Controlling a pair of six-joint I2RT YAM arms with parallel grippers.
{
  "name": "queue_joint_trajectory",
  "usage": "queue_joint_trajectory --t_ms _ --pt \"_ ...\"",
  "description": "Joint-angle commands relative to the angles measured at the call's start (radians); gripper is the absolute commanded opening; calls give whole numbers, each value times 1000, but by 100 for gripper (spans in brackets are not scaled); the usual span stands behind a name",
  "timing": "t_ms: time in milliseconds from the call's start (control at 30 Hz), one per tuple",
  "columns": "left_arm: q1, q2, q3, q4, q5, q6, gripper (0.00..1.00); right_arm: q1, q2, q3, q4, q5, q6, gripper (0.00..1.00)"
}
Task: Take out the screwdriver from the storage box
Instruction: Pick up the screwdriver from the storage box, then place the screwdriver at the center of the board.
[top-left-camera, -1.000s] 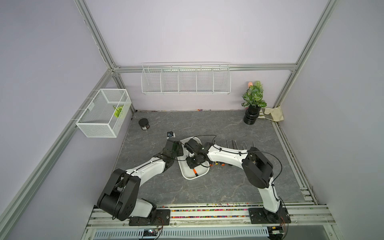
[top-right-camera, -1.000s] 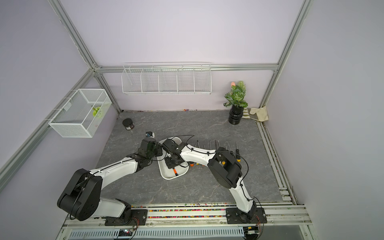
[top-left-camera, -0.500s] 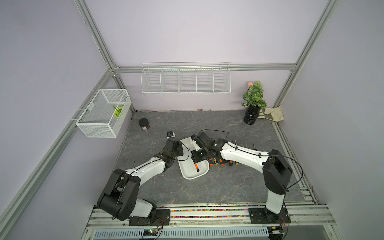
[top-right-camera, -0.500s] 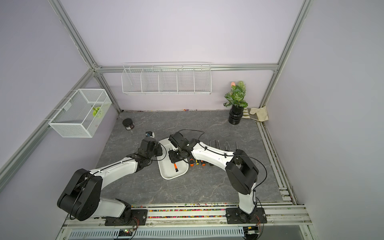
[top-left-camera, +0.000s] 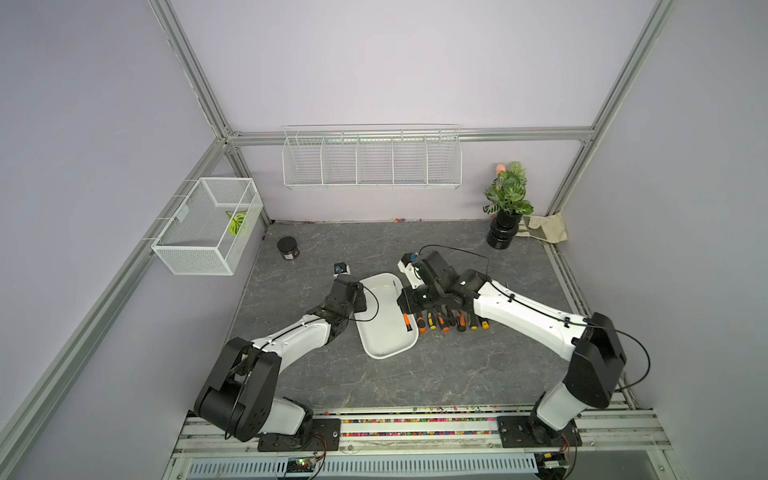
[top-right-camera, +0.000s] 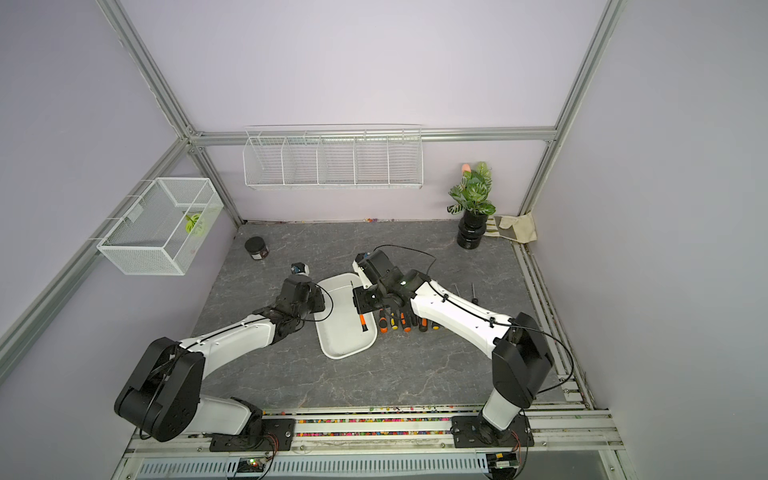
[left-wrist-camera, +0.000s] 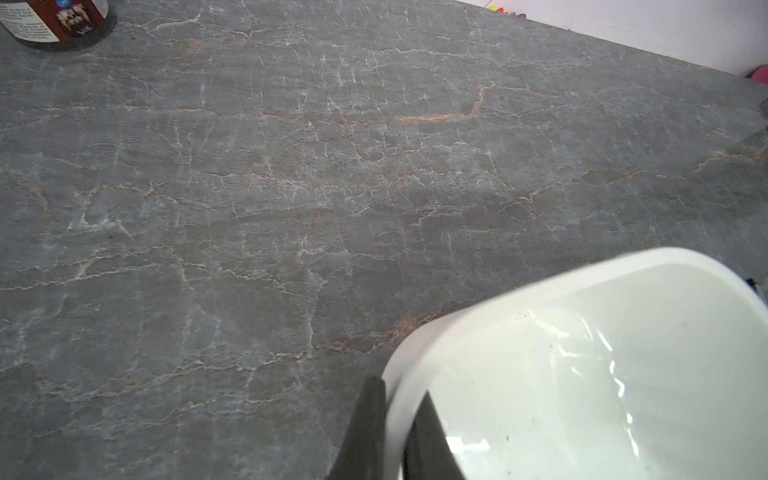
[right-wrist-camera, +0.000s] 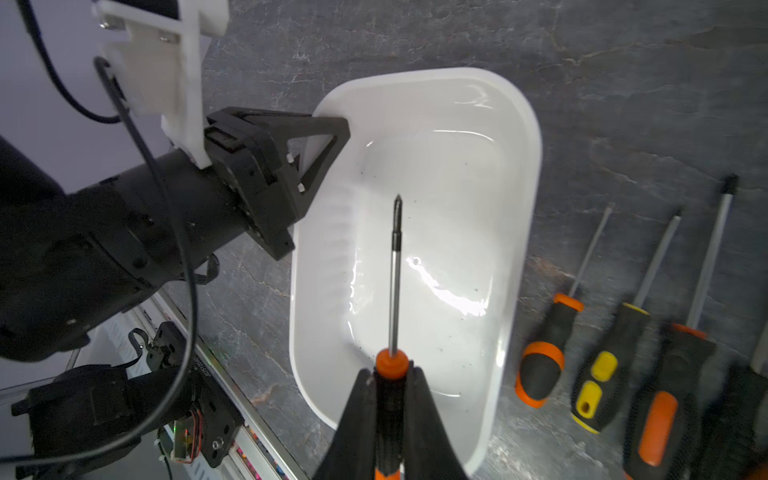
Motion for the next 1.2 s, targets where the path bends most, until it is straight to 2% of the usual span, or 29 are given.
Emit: queue_joint_trajectory --t_ms 0,133,300,500,667,867,1167 --pt "6 -14 4 -4 -22 29 0 -50 -87 -46 -77 37 -55 0" --pt "5 -7 6 1 -15 26 0 -125 -167 -83 -180 149 -131 0" --pt "6 -9 8 -4 -13 25 0 -300 -229 -145 -213 130 -225 0" --pt "6 -15 9 -7 -15 26 0 -532 -186 -150 -255 94 -352 0" --pt "6 -1 9 6 -5 25 0 -679 -147 -208 -203 137 -361 0" --pt "6 11 8 16 9 29 0 -772 -119 -261 -101 264 -341 0" --pt "5 35 11 50 38 28 0 -870 -75 -263 -46 352 -338 0"
